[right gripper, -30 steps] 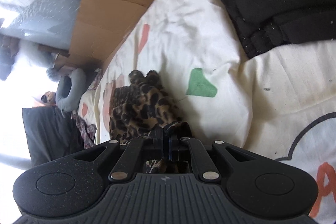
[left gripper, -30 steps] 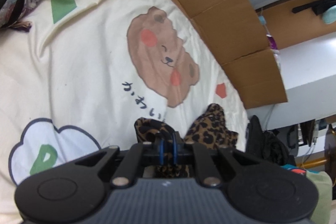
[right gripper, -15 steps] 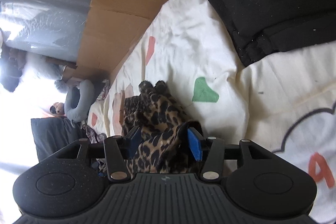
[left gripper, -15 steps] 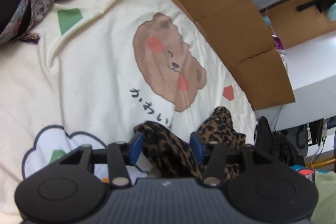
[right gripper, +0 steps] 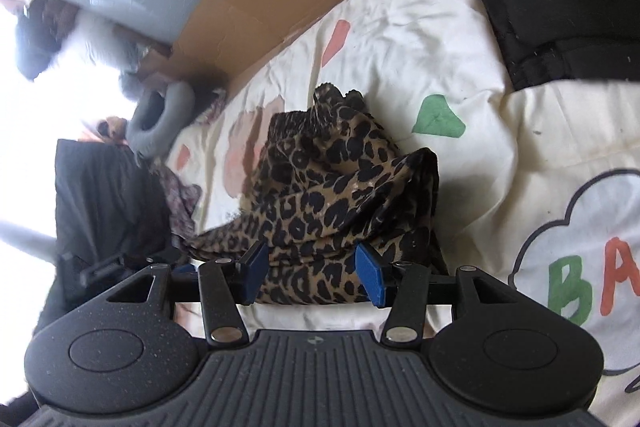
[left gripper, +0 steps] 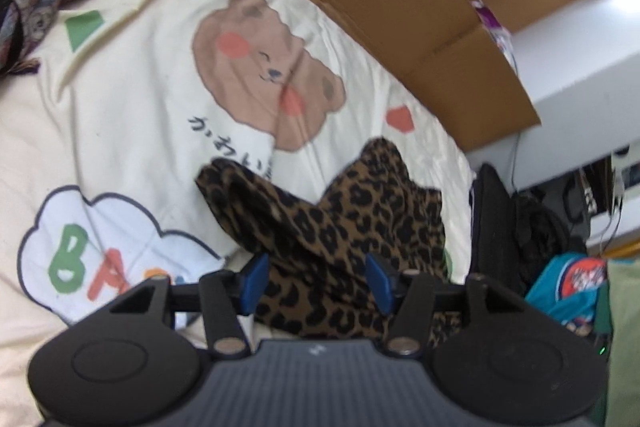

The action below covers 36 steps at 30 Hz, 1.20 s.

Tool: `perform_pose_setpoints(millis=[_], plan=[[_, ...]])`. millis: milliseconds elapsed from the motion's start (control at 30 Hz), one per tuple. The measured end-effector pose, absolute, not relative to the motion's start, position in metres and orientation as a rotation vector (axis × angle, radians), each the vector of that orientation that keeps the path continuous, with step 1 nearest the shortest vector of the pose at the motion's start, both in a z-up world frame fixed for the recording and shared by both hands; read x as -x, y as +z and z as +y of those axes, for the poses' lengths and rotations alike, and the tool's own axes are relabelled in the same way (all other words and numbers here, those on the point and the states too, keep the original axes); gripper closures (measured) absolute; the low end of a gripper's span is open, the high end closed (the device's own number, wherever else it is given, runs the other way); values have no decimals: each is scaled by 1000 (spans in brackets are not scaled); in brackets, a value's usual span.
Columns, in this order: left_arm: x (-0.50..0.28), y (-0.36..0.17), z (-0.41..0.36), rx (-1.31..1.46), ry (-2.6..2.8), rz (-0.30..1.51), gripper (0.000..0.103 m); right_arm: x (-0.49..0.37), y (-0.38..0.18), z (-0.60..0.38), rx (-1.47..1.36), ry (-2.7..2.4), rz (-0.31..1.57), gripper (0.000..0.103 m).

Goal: Fold clothes

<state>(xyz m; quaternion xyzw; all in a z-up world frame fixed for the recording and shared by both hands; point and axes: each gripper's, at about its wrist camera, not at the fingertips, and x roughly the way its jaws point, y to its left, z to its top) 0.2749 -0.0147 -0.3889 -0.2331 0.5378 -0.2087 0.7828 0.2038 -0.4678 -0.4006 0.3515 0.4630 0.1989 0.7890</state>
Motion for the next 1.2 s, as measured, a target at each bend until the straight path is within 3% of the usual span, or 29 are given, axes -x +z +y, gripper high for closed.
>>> perform_pose_setpoints(millis=[633, 1200], plan=[[-254, -418, -97, 67, -556, 1176, 50, -203, -400, -396, -269, 319, 1044, 53], [-260, -427, -125, -149, -543, 1074, 54, -213, -418, -363, -69, 221, 1028, 55]])
